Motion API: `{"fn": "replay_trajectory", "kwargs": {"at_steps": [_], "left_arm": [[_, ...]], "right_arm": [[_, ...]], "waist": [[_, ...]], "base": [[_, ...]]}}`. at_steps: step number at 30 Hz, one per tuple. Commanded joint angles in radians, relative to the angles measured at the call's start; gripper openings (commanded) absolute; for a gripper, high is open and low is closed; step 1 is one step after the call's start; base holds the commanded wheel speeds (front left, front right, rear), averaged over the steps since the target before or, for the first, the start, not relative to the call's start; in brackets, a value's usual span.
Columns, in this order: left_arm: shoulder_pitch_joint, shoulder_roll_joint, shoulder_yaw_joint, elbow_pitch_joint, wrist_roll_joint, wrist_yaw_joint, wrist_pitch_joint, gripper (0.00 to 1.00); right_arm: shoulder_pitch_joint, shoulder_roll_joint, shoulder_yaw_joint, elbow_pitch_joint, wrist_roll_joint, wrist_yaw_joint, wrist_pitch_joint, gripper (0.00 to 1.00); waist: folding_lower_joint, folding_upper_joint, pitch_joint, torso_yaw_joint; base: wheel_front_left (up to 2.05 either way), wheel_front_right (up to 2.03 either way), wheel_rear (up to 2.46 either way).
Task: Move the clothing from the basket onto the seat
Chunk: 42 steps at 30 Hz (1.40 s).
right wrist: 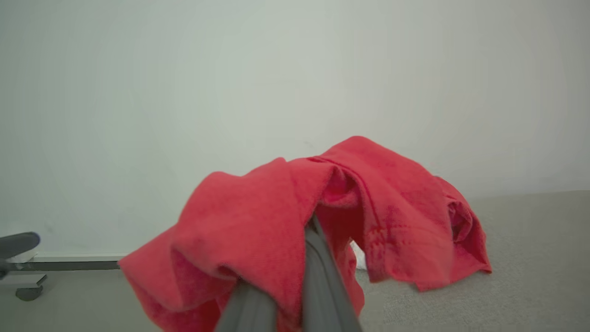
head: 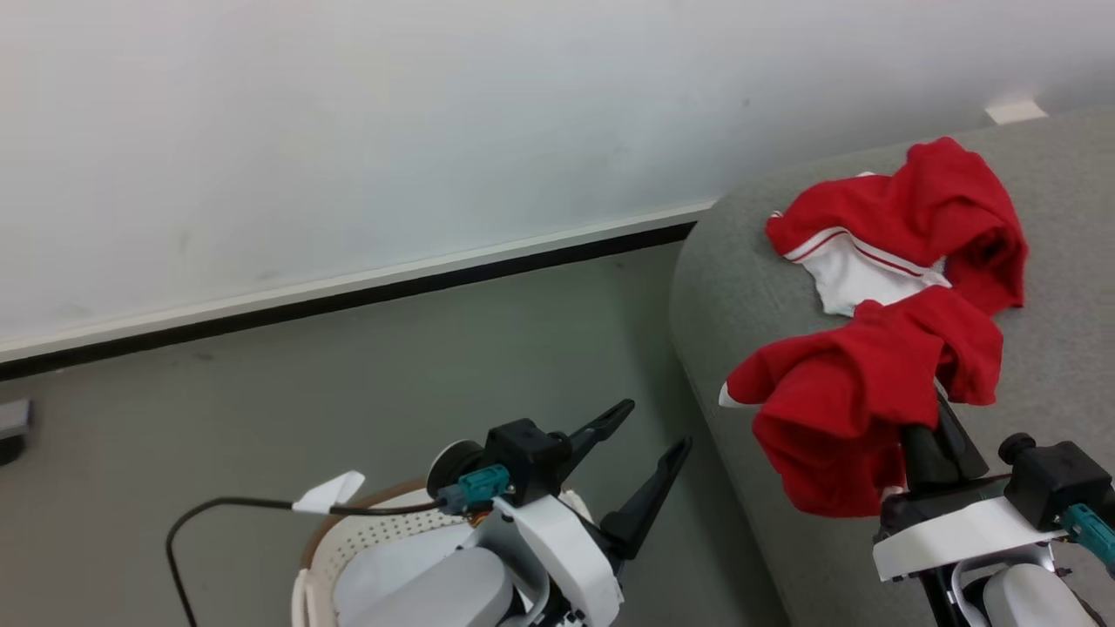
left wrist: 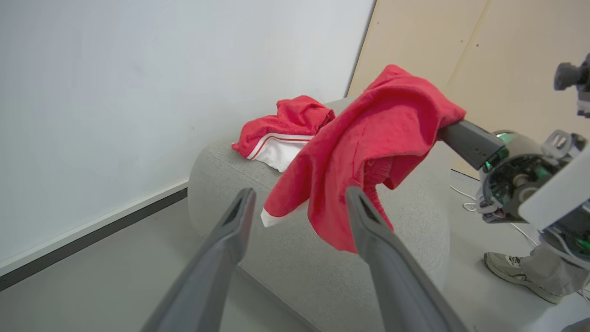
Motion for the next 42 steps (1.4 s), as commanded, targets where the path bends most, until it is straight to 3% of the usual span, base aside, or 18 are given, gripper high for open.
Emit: {"fn": "replay_trajectory", "kwargs": {"at_steps": [1,8,20,31,42], "left_arm": [[-0.006,0.006,0.001,0.002,0.018,0.003,-0.006,1.00],[-0.007,0.002,0.005,0.013,0.036,0.002,-0.012,1.00],[0.013,-0.007,0.016,0.018,0.084,-0.013,-0.015,1.00],[0.021,-0.010,0.030,0.013,0.107,-0.028,-0.015,1.00],[-0.014,0.037,0.041,0.002,0.114,-0.029,-0.001,1.00]], "right_arm": [[0.013,-0.004,-0.001,-0.005,-0.002,-0.002,0.000,0.00],[0.032,-0.012,-0.028,-0.034,-0.003,-0.002,0.000,0.00],[0.075,-0.032,-0.052,-0.079,0.001,-0.002,0.000,0.00],[0.033,-0.035,-0.077,-0.096,0.025,-0.002,0.000,0.00],[-0.134,-0.138,-0.145,-0.130,0.073,-0.002,0.000,0.00]], "waist": [[-0.0001,0.0000,0.015,-0.039],[-0.0001,0.0000,0.022,-0.114],[-0.0001,0.0000,0.021,-0.154],[-0.0001,0.0000,0.055,-0.146],[-0.0001,0.0000,0.191,-0.103]], "base": [[0.00,0.00,0.00],[0.00,0.00,0.00],[0.00,0.00,0.00],[0.00,0.00,0.00],[0.00,0.00,0.00]]}}
